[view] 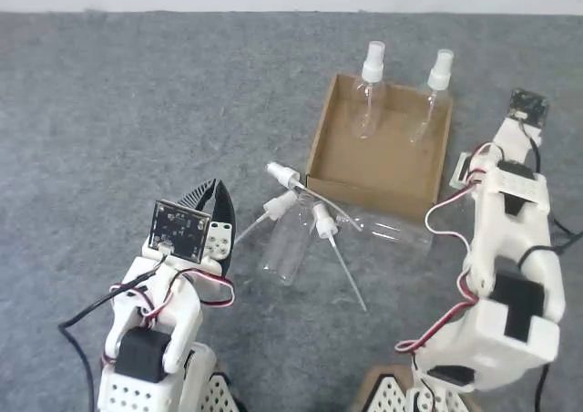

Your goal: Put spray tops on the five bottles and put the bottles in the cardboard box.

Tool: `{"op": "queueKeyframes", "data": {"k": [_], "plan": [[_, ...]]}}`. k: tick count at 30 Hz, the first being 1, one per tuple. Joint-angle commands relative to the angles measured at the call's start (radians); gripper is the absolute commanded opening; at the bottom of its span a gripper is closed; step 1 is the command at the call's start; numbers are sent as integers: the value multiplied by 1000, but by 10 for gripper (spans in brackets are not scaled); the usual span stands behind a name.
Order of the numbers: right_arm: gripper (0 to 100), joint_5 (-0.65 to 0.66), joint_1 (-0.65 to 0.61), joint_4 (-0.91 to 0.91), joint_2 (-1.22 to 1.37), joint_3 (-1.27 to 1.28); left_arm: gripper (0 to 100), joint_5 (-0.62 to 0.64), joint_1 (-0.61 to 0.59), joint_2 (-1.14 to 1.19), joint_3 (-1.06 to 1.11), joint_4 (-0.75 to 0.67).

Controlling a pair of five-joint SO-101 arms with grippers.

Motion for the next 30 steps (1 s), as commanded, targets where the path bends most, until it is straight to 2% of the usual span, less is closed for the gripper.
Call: {"op": "queueKeyframes", "data": {"k": [1, 7, 9, 12, 13, 18, 24, 30], "plan": [[231, -6, 30, -5, -4, -35, 11, 11, -6, -17, -5, -28], [222, 2, 111, -4, -7, -18, 11, 11, -6, -17, -5, -28], [171, 3, 127, -4, -10, -3, 11, 12, -6, -12, -5, -34], [39, 35, 128, -4, -10, 3, 11, 43, -6, -9, -7, -34], [0, 68, 128, -4, -10, 3, 11, 51, -6, -9, -7, -34], [37, 285, 128, 65, -10, -2, 11, 58, -6, -8, -22, -9], [41, 666, 163, 222, -10, -3, 11, 61, -6, 41, -68, 20], [37, 713, 275, 245, -12, -3, 12, 58, -6, 405, -216, -15]]}}
